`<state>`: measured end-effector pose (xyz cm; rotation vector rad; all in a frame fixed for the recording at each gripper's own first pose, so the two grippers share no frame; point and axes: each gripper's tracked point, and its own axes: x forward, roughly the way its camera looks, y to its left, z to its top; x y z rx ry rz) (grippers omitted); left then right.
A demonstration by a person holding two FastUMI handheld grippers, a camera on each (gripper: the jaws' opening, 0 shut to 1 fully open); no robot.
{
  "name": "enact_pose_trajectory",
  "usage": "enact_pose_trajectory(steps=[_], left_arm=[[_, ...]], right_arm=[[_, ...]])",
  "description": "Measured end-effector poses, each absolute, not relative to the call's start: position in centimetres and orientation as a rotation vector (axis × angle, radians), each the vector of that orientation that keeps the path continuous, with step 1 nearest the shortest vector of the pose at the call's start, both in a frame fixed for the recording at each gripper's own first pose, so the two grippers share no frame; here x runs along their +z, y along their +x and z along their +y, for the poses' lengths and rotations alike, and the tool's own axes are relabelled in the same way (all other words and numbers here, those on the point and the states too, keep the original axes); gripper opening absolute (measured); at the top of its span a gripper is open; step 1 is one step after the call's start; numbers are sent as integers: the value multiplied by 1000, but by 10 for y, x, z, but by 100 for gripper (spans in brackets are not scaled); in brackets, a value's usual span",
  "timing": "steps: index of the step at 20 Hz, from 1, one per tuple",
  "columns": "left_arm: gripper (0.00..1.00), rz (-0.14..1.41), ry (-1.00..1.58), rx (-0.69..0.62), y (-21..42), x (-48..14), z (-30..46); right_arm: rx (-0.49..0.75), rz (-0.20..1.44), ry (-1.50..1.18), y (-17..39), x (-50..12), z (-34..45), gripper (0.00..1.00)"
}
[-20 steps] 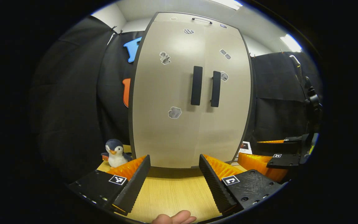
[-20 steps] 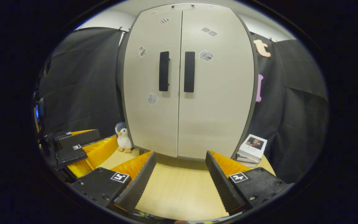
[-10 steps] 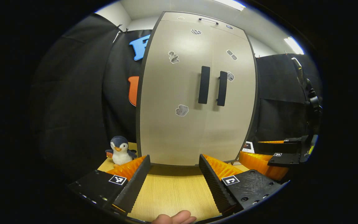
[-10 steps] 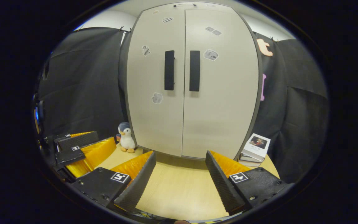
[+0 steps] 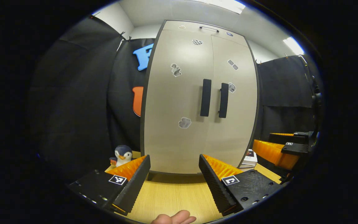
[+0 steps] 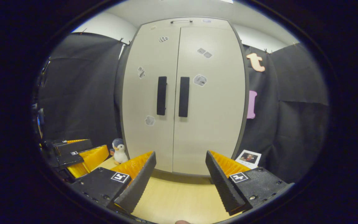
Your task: Grab one shoe with the right hand and put it into the shoe cabinet, grab the other shoe with the left hand and put it into the shoe cabinet; then close the right door with the right hand and the left door with the left hand.
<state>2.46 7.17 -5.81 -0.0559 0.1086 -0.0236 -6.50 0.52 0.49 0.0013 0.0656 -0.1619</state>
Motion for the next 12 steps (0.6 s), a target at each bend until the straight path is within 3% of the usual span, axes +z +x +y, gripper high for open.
enact_pose_trajectory(steps=[12], left_arm=[[95,66,-18,6,35,-43,72]], right_arm=[[-228,15,14,-65,13,-24,100]])
